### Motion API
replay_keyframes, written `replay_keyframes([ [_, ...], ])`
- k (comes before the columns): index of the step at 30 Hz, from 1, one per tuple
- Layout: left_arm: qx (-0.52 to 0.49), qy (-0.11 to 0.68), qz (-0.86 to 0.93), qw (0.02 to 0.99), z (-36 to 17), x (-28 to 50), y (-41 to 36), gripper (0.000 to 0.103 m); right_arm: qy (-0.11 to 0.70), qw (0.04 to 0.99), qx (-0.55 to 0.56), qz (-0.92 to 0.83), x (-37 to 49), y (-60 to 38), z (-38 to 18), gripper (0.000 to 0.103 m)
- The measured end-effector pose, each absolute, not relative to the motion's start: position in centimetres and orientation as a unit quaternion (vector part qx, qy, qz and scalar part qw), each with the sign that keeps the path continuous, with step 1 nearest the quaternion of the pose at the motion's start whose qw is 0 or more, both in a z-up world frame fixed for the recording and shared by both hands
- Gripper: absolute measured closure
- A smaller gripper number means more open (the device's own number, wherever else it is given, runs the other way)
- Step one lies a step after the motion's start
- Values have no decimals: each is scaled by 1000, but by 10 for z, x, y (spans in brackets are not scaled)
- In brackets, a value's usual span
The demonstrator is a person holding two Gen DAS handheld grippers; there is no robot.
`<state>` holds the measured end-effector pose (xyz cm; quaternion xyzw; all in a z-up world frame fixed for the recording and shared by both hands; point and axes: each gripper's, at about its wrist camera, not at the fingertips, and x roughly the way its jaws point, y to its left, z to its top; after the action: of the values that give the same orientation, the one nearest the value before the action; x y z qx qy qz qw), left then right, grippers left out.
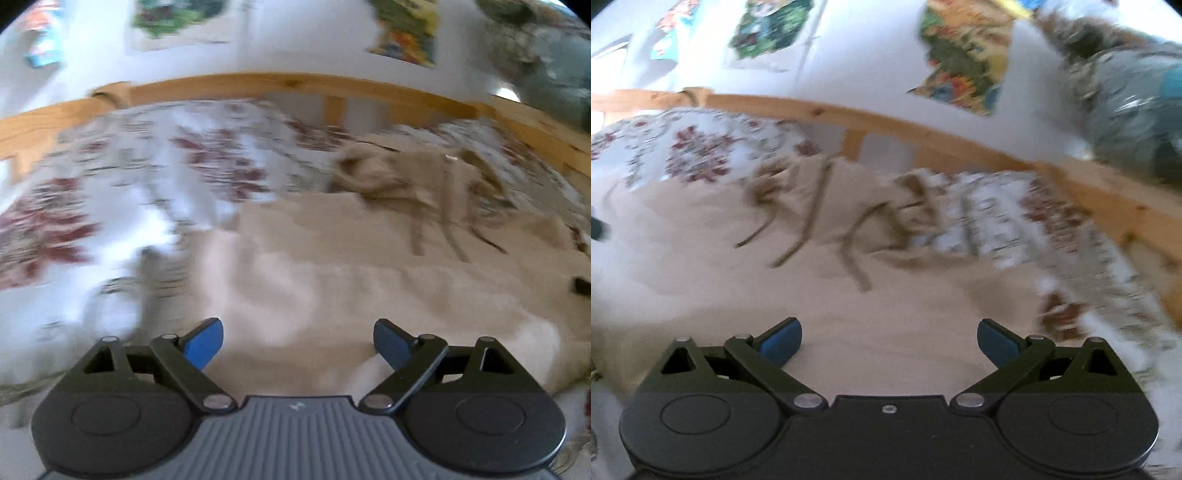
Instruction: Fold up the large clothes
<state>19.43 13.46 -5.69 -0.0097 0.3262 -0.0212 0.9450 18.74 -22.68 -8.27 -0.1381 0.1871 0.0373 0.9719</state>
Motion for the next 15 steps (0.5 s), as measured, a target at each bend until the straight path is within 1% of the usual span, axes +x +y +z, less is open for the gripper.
replay_keyframes([
  [3,-26,348,-15,937,-66,194,153,15,204,969,-137,-20,192,-243,-82,1],
  [6,-2,347,-11,938,-75,198,147,14,249,959,-126,-53,207,-255,-99,1],
  [8,6,345,-14,938,-82,202,146,12,269,955,-112,-49,215,-260,-114,1],
  [9,5,349,-8,937,-83,205,147,6,274,955,-105,-46,217,-262,-117,1],
  [10,-3,361,-2,933,-84,208,150,4,277,955,-100,-45,218,-263,-117,1],
  [12,-28,366,-4,930,-81,210,157,7,275,955,-98,-44,214,-263,-115,1],
  [15,-60,370,-2,927,-69,205,162,7,263,960,-92,-39,209,-264,-110,1],
])
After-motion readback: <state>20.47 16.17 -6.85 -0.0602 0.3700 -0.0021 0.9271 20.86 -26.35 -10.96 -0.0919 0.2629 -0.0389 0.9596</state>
